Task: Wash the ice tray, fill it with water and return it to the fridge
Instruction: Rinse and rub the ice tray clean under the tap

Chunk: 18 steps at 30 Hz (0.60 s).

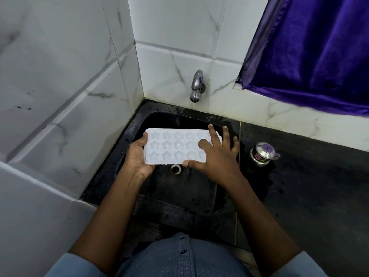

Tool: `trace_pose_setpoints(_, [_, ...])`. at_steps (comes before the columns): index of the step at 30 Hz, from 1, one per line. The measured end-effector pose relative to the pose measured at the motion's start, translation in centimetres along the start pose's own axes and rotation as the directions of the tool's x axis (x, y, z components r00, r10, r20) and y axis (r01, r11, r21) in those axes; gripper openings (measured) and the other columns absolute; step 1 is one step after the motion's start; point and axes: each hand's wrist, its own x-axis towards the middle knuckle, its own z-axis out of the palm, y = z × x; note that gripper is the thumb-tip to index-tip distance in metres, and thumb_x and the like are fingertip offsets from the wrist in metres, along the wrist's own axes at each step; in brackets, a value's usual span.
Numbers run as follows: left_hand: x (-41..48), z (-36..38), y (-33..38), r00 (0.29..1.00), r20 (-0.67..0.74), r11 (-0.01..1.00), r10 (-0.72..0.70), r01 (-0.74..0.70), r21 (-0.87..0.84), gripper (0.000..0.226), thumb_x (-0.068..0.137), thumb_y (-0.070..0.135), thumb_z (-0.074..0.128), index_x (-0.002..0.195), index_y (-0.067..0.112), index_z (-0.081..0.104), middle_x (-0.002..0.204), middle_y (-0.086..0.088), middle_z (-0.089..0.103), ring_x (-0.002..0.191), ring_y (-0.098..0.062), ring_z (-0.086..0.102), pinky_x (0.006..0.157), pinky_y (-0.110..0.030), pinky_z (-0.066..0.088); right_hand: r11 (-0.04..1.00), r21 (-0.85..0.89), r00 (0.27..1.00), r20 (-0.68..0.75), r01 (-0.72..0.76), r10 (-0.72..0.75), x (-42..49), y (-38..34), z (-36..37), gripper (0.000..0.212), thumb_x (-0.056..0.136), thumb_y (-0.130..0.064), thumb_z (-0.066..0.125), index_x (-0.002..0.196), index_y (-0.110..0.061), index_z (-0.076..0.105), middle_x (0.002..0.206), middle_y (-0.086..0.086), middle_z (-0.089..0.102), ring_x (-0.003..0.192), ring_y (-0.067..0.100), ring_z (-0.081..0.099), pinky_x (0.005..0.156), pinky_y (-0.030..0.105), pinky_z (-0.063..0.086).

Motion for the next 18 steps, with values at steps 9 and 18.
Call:
trace_pose_setpoints(9, [0.1, 0.0, -0.3, 1.000, -0.004, 1.000, -0.010, 0.010, -0.002, 0.046, 0.110, 0.042, 0.047, 0.122, 0.005, 0.071, 0.115, -0.019, 0.079, 0.096, -0.037, 0.080, 0.063, -0.049, 0.065, 1.000, 0.024, 1.000, 0.003, 0.003, -0.003, -0.1, 0.0, -0.3, 0.091, 0.067, -0.103, 0.036, 0.126, -0.035, 0.052, 0.175, 0.000, 0.004, 0.159, 0.032, -0.013, 0.121, 0.066, -0.006])
trace_pose_setpoints(18, [0.0, 0.1, -0.8, 1.000, -0.017, 1.000, -0.010, 0.010, -0.013, 0.053, 0.111, 0.040, 0.046, 0.098, 0.007, 0.085, 0.109, -0.018, 0.081, 0.091, -0.035, 0.081, 0.060, -0.047, 0.065, 0.992, -0.021, 0.991, 0.057, 0.122, -0.121, -0.2, -1.3, 0.1, 0.083, 0.073, -0.095, 0.042, 0.135, -0.041, 0.053, 0.176, 0.000, -0.007, 0.158, 0.035, -0.020, 0.121, 0.065, -0.008])
